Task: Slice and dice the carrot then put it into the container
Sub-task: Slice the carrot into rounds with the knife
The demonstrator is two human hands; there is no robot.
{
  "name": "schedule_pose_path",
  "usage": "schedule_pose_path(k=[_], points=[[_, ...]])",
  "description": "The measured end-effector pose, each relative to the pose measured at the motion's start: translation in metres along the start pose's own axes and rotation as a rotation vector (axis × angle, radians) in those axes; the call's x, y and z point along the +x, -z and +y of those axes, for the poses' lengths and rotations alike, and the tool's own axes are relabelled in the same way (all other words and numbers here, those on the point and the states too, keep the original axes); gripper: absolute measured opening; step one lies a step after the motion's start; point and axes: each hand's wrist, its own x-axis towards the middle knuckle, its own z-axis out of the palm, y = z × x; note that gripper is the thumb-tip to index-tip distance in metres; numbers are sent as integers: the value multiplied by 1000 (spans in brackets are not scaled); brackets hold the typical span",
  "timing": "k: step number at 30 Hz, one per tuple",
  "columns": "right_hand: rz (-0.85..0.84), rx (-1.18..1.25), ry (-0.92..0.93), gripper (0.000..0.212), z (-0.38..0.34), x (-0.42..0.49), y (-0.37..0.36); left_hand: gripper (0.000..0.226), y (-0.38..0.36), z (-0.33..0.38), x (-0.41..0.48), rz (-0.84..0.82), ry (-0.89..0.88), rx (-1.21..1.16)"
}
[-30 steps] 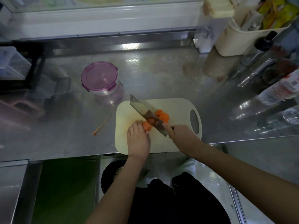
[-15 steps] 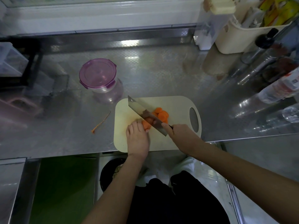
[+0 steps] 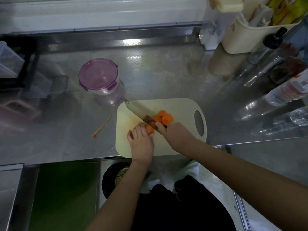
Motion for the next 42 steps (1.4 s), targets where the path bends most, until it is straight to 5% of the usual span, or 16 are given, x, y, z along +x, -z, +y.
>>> schedule_pose_path(k=[11,15,19,24,27,30,36,38,42], points=[[28,-40,-10,59,-5,20,2,40,10,3,0,-130,8,97],[126,239,-18,14,-6,9,0,42,17,6,5,-201,-19,211],[50,179,-47,54,-9,14,-8,38,22,10,7,-219,-44,262],[179,240,3,34,-6,6,-10,41,26,7,8,-254,-76,239],[76,79,36,49,-5,6,-9,40,27,4,11,-274,-82,220],[186,128,59,57,7,-12,-12,38,28,1,11,-268,-89,228],[21,-100,92,84,21,-53,-28,35,28,3,11,-250,-110,228],[131,-97,46,92,19,-50,-36,34,28,3,10,-238,-114,221],[-48,66,-26,66,19,-49,-19,35,25,4,10,-214,-127,217]])
